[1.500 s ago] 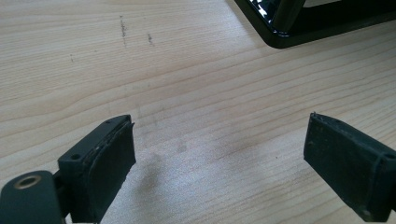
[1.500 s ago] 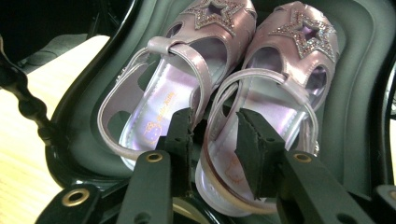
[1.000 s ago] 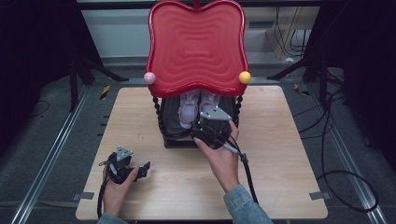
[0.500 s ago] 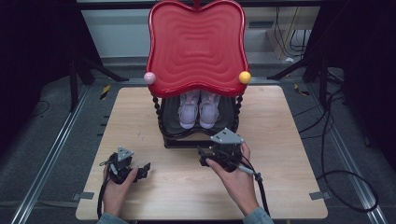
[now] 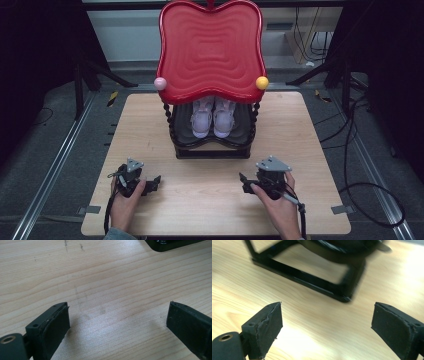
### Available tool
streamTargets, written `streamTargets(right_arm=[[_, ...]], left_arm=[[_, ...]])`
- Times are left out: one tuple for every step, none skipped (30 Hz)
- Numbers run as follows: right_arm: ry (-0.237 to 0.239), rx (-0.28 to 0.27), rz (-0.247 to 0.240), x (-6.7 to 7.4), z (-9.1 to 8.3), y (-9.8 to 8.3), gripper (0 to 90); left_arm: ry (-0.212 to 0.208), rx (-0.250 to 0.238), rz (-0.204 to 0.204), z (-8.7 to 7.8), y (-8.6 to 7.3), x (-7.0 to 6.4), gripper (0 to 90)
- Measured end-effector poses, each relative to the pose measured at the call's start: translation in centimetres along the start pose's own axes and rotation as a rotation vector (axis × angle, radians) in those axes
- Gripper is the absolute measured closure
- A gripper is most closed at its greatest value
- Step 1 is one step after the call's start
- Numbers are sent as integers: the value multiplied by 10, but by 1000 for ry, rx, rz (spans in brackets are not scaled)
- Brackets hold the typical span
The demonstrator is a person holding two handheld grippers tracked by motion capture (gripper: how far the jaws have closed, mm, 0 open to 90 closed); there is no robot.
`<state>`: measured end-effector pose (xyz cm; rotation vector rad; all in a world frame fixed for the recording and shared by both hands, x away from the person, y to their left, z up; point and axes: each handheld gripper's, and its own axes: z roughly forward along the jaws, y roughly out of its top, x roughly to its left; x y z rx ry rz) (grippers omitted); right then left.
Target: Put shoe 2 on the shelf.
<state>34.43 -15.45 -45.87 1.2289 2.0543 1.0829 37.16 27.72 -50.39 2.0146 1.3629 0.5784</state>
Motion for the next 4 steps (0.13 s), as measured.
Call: streamTargets(right_arm=[[-14,7,8,-7,0,-4,96],[-28,15,17,-14,1,-8,96],[-40,25,25,-21,3,-11,95],[-49,34,39,-28,5,-15,94]], left_arm=[[2,0,-2,0,0,0,41],[4,1,-4,1,-1,0,40],[4,2,-3,1,-1,0,41],[5,2,-1,1,-1,1,40]])
